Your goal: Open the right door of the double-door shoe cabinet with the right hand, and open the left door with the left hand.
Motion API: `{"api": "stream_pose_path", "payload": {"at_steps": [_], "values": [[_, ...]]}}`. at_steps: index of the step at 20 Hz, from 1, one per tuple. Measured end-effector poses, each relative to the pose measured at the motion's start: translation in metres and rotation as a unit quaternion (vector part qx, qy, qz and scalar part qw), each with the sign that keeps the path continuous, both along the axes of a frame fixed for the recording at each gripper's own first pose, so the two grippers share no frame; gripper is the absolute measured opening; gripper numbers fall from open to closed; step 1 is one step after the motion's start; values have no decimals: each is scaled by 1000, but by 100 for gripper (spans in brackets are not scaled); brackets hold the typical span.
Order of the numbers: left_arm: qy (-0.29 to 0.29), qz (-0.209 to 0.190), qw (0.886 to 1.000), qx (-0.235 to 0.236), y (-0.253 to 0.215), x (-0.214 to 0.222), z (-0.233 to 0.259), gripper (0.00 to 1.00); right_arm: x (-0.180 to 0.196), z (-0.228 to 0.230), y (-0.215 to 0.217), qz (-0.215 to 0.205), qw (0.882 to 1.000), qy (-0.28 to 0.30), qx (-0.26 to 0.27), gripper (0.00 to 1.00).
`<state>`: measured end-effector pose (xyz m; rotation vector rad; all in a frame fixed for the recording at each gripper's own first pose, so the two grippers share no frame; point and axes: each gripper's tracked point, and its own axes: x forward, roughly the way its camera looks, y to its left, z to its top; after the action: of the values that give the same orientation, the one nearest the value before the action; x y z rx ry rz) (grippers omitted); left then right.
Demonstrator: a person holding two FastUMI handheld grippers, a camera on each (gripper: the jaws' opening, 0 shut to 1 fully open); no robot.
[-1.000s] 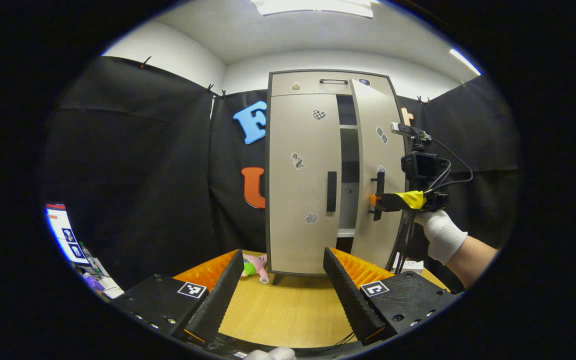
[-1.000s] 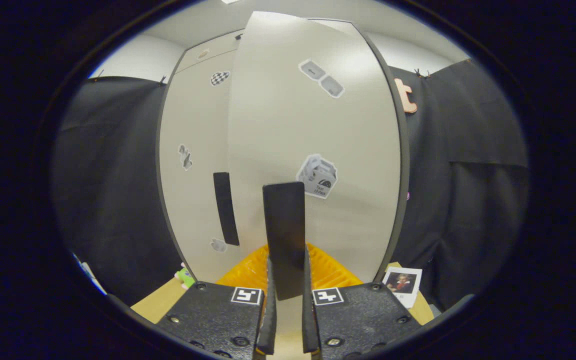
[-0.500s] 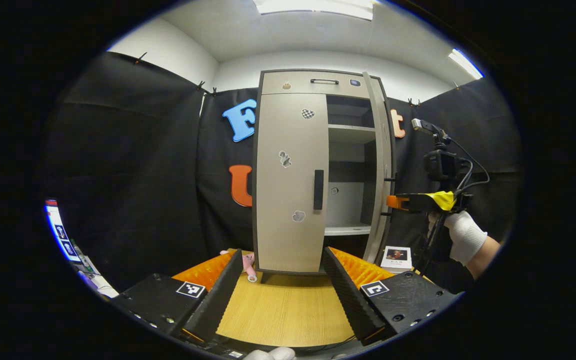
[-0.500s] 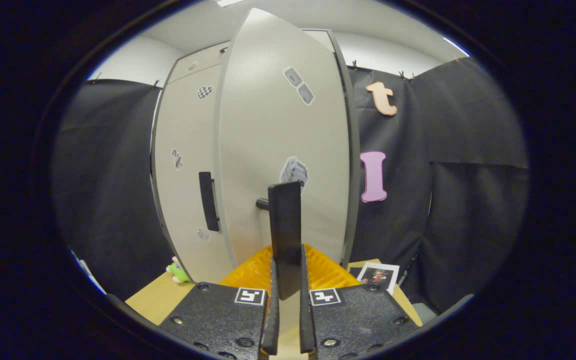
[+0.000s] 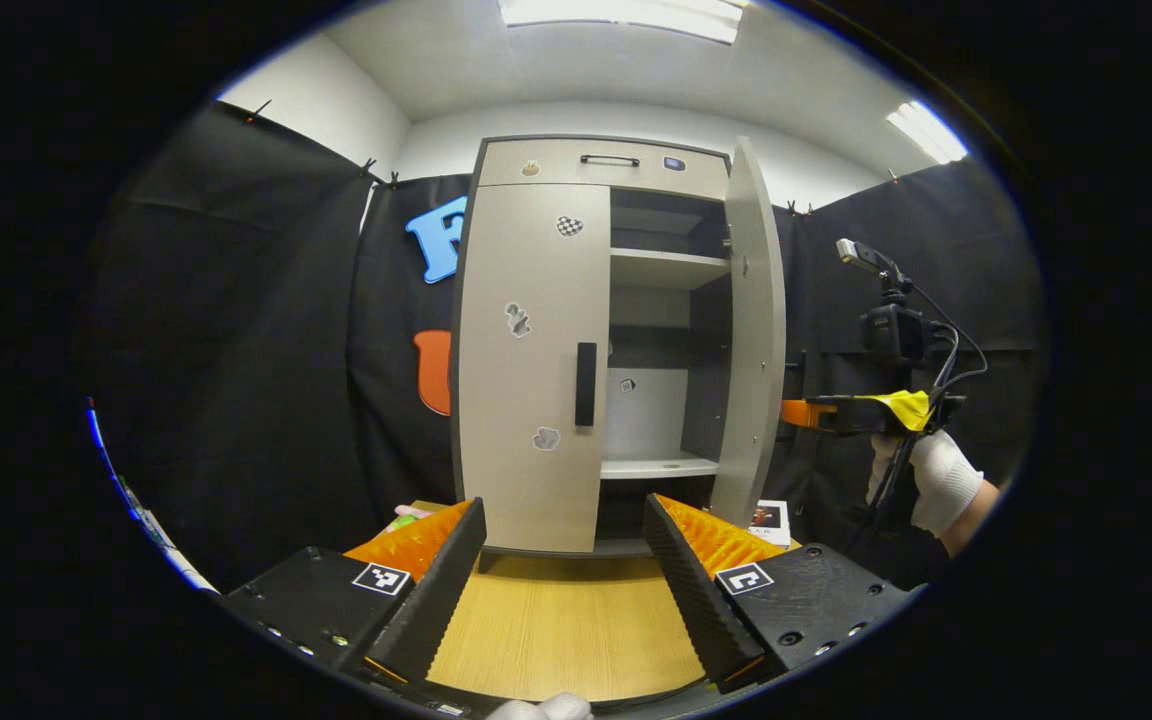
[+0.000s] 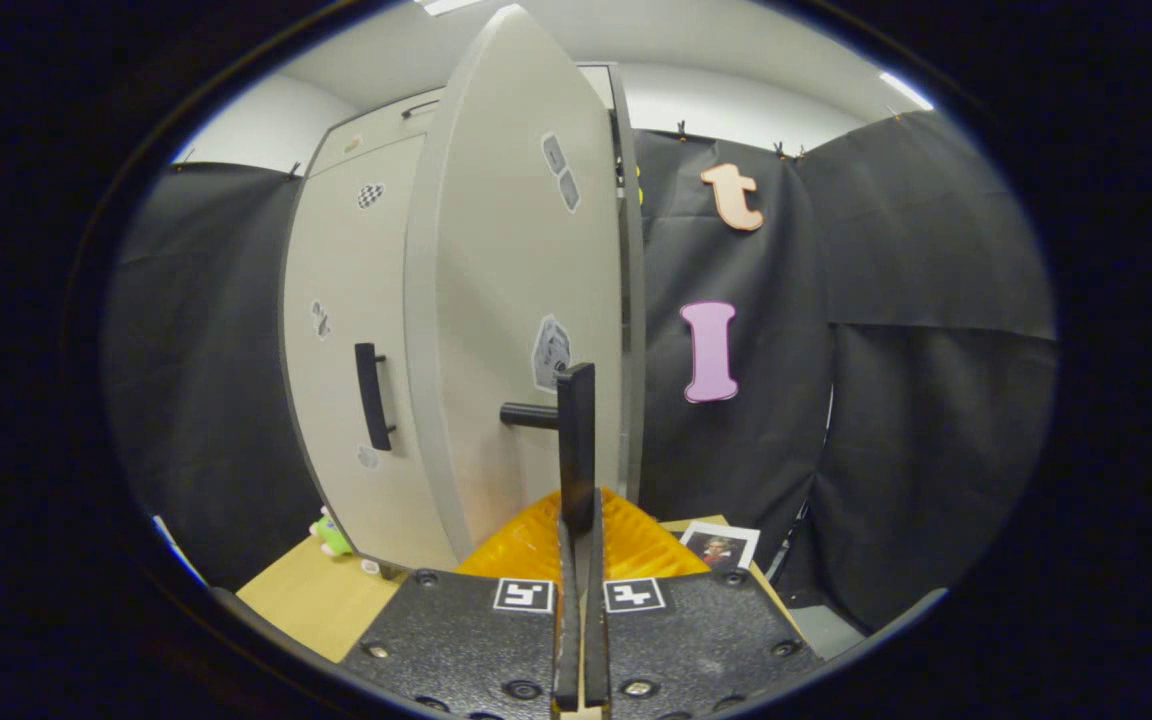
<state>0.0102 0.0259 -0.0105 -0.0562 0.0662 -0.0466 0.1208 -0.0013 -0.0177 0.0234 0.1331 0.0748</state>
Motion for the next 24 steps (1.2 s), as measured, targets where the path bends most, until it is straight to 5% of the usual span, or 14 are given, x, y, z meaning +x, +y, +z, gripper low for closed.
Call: {"api": "stream_pose_path", "payload": {"at_steps": [7, 15, 24], "values": [[6, -18, 1000, 2, -6, -3, -1, 95, 6, 2, -59, -5, 1000, 7, 16, 2], [9, -2, 1000, 6, -5, -1, -1, 95, 8, 1, -60, 35, 999, 10, 28, 4], [11, 12, 1000, 13, 3, 0, -3, 95, -5, -4, -72, 24, 1000, 10, 2, 11]]}}
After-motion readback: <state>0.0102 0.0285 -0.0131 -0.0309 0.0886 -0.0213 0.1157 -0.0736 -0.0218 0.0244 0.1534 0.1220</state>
